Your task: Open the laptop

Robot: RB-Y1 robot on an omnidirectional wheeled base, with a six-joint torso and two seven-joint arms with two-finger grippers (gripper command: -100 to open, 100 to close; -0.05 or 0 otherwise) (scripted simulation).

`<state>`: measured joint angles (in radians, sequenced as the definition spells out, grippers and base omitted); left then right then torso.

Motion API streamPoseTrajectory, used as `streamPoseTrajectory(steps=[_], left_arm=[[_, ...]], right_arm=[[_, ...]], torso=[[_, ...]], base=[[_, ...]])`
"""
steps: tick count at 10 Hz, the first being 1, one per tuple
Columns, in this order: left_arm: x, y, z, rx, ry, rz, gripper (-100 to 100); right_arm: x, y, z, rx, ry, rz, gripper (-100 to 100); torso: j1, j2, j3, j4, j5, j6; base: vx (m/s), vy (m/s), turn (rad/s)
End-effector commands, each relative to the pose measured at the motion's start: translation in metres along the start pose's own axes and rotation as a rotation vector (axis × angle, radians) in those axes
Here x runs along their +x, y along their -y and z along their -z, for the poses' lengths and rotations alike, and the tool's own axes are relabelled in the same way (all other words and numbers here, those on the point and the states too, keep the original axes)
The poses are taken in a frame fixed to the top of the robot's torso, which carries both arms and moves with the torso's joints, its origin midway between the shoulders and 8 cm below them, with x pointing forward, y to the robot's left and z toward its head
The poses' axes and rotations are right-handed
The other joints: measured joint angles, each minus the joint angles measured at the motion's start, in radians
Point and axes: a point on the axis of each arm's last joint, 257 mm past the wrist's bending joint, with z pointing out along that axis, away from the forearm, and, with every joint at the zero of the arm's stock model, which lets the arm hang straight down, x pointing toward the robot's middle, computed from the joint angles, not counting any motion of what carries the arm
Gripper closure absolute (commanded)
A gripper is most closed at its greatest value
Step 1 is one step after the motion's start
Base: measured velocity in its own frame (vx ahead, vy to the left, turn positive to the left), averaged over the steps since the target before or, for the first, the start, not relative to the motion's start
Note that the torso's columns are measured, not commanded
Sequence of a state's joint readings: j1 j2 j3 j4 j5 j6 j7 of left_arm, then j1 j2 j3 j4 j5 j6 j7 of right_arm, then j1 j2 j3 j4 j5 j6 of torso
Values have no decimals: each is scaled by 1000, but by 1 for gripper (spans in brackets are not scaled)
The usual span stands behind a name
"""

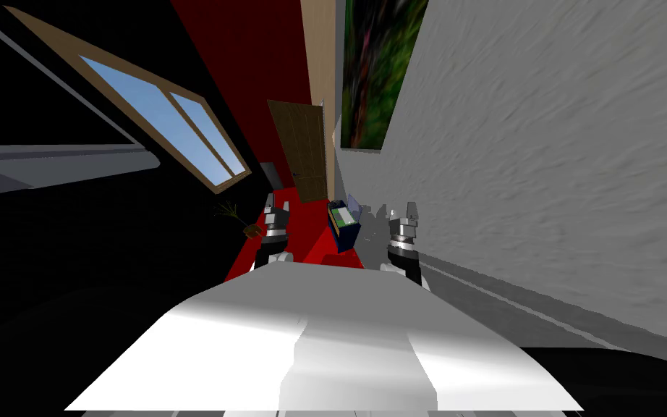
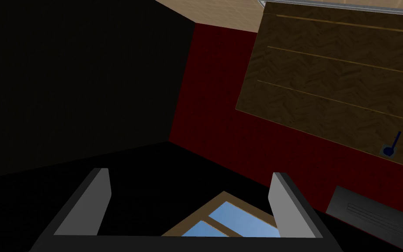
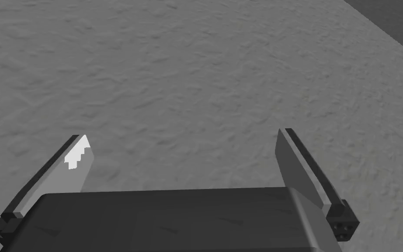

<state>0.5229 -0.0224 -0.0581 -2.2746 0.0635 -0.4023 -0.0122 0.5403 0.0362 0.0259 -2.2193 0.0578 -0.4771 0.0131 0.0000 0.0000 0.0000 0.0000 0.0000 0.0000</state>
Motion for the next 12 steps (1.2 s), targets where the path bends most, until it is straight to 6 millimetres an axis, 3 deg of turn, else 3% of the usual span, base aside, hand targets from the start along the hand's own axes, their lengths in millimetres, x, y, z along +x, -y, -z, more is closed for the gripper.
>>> streamPoseTrajectory(steps=[1,9,10,12], left_arm=[[0,0,0,0,0,0,0],[0,0,0,0,0,0,0],[0,0,0,0,0,0,0],[0,0,0,0,0,0,0]], right_arm=[[0,0,0,0,0,0,0],[0,0,0,0,0,0,0],[2,2,1,6,-39,-6,-100],[3,8,3,23,-74,-45,-100]], torso=[[0,40,-82,41,0,0],[0,618,-1234,617,0,0],[0,691,-1382,691,0,0],[0,734,-1471,734,0,0]], base=[[0,0,0],[0,0,0],[12,1,18],[20,-2,30]])
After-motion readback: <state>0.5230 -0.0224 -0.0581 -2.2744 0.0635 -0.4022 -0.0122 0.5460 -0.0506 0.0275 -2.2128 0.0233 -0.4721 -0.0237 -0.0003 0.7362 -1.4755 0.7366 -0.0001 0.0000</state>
